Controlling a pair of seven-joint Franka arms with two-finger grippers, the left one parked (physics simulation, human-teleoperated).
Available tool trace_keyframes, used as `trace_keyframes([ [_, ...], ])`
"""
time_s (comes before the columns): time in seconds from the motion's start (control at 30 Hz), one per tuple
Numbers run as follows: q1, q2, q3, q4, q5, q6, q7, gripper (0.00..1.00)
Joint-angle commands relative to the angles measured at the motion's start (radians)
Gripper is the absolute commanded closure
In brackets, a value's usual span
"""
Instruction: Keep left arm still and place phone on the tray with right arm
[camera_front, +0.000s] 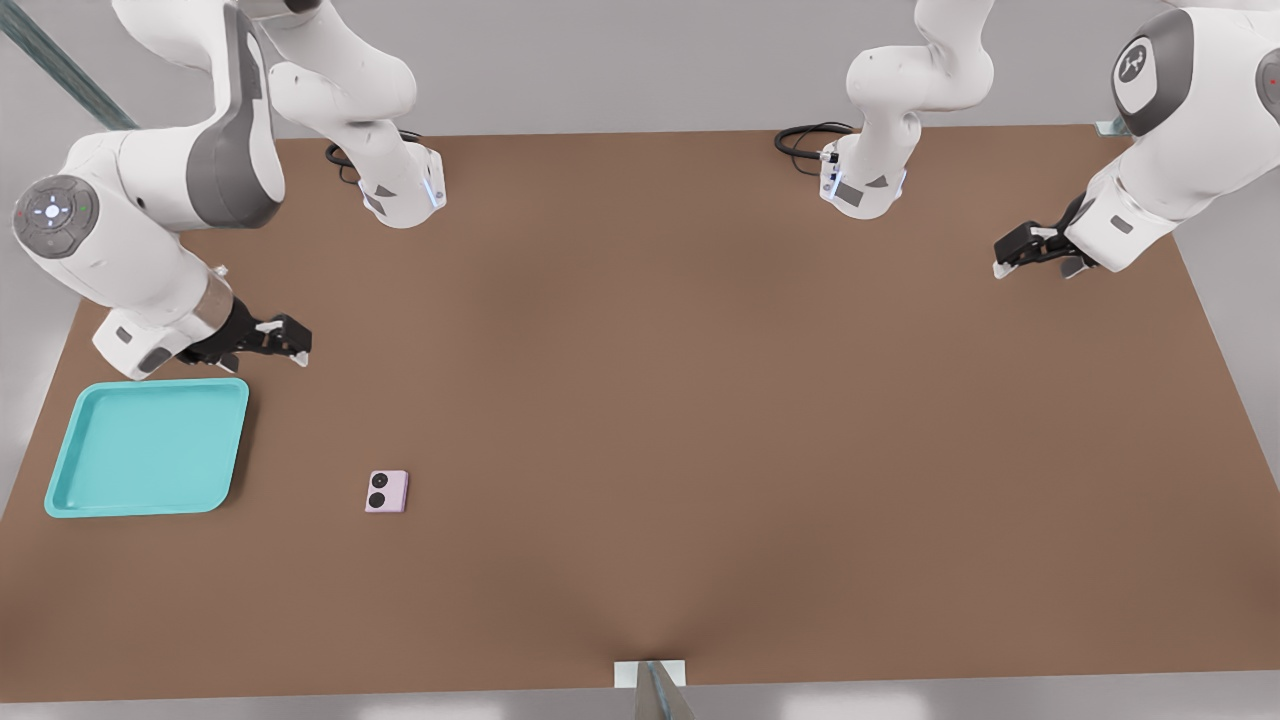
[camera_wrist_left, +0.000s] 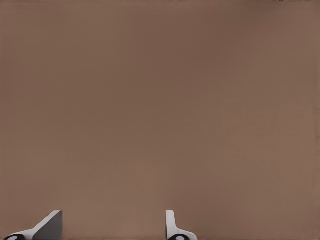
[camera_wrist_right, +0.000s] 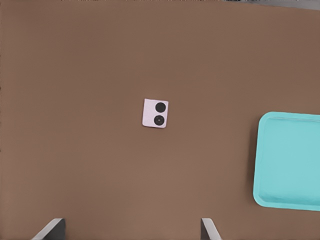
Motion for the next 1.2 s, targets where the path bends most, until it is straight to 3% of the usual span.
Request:
trace_keyframes([
  [0.0,-0.025,0.005,0.000,0.002,-0.002,0.042,0.043,0.00],
  [0.07,-0.021,0.047,0.000,0.014,0.003,0.052,0.058,0.00],
  [0.3,0.024,0.408,0.027,-0.002,0.003,0.506,0.065,0.00],
  [0.47,-0.002,0.540,0.029,-0.021,0.003,0.669,0.054,0.00],
  [0.7,-0.031,0.647,0.029,-0.055,0.004,0.783,0.049,0.00],
  [1.0,-0.044,0.660,0.035,-0.132,0.006,0.841,0.060,0.00],
  [1.07,-0.044,0.660,0.035,-0.132,0.006,0.841,0.060,0.07],
  [1.17,-0.044,0.660,0.035,-0.133,0.004,0.838,0.060,0.08],
])
